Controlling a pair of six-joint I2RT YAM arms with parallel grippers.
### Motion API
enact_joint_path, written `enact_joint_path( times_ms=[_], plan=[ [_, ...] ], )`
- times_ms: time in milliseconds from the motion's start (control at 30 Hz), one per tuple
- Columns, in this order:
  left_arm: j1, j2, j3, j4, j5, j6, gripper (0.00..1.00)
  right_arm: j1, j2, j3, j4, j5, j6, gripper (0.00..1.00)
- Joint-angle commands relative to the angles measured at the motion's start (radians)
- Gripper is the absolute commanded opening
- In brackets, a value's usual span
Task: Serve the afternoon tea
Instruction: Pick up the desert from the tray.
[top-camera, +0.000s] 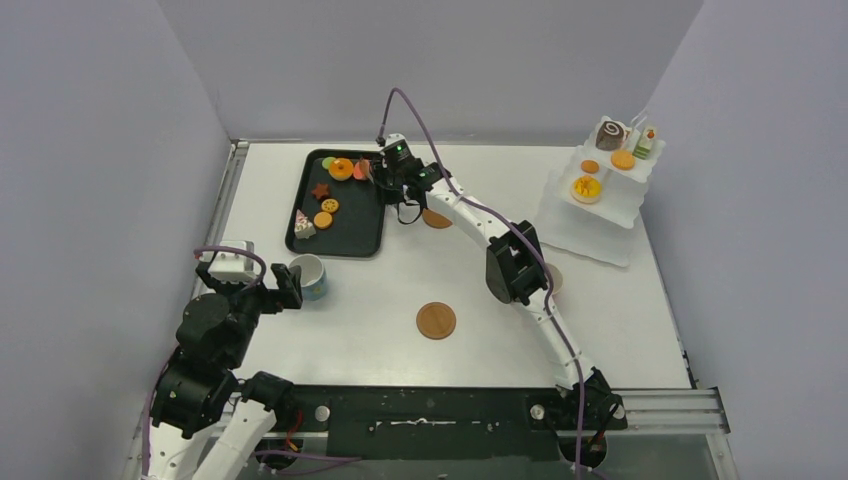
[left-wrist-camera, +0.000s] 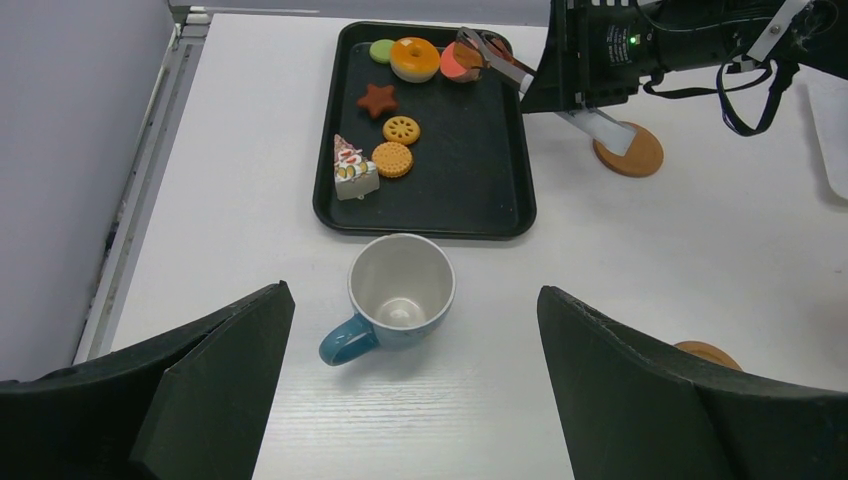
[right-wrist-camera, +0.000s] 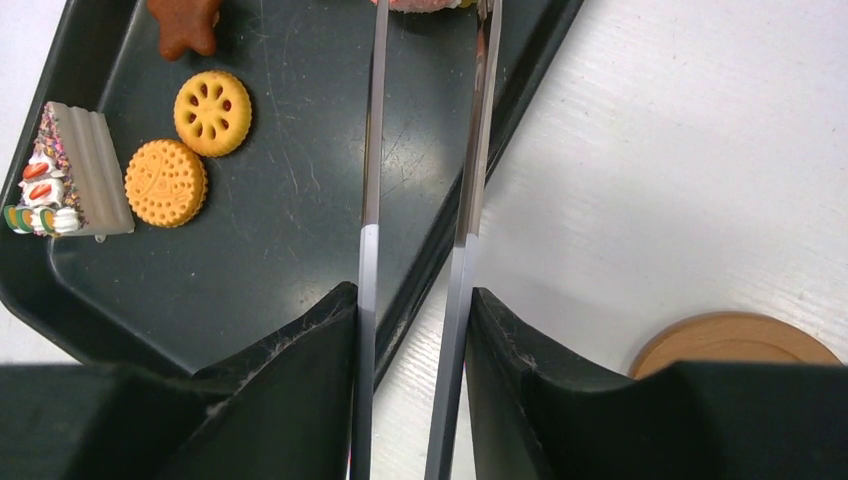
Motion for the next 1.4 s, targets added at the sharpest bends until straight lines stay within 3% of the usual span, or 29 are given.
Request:
enact_joint_path(
  times_ms=[0,267,933,1367],
  plan=[
    [0.005,0.005,0.004,0.051,-0.005,0.017,0.91,0.000,-0.024,0.055,0.037,-0.017,-0.002,0.25],
    [0.005,0.010,0.004,0.051,-0.003,0.019,0.91,0.002,-0.101,-0.013,0.047,-0.018,-0.013,0.16],
    [0.006,0.008,0.002,0.054,0.003,0.019,0.91,0.015,-0.338,-0.281,0.059,-0.019,-0.033,0.16],
    [0.005,0.012,-0.001,0.056,0.011,0.019,0.91,0.016,-0.624,-0.550,0.058,0.027,-0.037,0.17]
  ],
)
